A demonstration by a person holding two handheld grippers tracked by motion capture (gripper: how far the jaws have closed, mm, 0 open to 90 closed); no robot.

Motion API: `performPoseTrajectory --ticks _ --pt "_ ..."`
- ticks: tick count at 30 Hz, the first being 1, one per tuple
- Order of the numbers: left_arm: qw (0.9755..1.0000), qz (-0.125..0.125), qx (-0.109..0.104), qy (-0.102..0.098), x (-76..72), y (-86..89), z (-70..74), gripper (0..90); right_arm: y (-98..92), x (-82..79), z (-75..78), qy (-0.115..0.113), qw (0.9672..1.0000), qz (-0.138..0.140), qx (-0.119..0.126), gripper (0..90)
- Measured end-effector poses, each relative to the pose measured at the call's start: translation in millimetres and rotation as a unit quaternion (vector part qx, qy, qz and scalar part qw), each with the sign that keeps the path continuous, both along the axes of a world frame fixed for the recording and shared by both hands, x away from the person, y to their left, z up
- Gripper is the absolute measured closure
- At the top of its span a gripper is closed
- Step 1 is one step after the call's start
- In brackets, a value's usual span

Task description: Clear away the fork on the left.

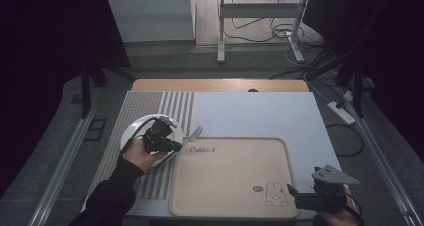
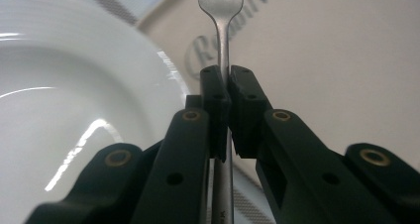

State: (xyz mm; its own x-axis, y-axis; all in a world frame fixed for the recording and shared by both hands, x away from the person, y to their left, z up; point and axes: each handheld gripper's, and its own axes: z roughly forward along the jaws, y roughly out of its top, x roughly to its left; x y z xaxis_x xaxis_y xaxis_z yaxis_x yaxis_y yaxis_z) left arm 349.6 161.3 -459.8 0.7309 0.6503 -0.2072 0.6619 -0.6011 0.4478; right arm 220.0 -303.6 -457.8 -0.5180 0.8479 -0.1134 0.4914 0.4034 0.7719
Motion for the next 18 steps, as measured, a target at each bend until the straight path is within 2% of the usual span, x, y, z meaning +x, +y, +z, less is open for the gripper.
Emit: performPoseTrajectory --ticks 8,11,12,18 --pt "0.9996 -0.020 -0.002 0.018 -21.3 -39.4 -12.8 85.8 0.1 -0.3 -0.2 -0.001 1.0000 0.003 0.000 0.0" --pt "0.9994 -0.025 0.002 0.023 -25.8 -47.4 -16.2 85.7 0.2 -0.4 -0.2 -0.002 1.0000 0.003 0.000 0.0" --pt "0.9992 -0.030 0.002 0.025 -32.3 -54.4 -19.2 85.8 0.2 -0.6 -0.1 -0.002 1.0000 0.002 0.000 0.0" --pt "0.9989 -0.037 0.013 0.026 -46.2 -66.3 -26.6 85.7 -0.4 -0.6 0.1 -0.002 1.0000 0.003 0.001 0.0"
